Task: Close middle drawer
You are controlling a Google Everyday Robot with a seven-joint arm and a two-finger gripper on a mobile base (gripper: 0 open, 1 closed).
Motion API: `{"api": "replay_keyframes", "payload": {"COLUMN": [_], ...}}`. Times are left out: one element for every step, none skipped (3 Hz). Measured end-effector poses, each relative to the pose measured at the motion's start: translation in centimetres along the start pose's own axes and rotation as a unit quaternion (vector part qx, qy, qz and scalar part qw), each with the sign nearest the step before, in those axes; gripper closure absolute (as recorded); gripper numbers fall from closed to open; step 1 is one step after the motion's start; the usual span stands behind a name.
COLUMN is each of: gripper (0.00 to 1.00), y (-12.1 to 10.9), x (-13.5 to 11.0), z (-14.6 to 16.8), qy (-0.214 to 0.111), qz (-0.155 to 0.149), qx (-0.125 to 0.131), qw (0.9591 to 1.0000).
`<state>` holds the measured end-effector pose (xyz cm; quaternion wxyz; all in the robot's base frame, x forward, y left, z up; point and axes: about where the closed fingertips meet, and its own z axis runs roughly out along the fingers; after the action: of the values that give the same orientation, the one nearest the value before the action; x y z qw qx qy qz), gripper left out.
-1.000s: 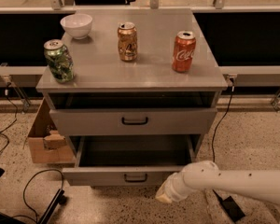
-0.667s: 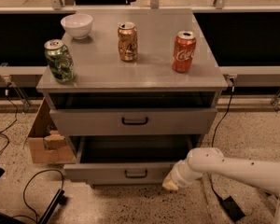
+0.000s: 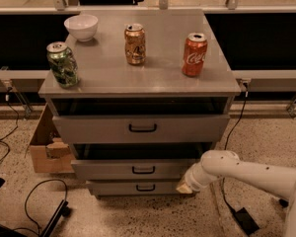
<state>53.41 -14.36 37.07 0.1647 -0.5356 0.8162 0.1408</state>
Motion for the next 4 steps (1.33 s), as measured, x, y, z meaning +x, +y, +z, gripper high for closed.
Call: {"api": "replay_keyframes", "payload": {"gripper": [1.0, 1.0, 1.0, 0.83], "y": [-3.9, -5.8, -5.8, -5.7], "x": [1.0, 1.4, 1.4, 1.4], "z": [-0.4, -1.0, -1.0, -0.8], "qy": [0.001, 0.0, 0.0, 0.0], "qz": [0.031, 0.046, 0.046, 0.046], "qx": [0.021, 0.039, 0.039, 0.037], "qw": [0.9993, 0.9982, 0.9982, 0.9983]}}
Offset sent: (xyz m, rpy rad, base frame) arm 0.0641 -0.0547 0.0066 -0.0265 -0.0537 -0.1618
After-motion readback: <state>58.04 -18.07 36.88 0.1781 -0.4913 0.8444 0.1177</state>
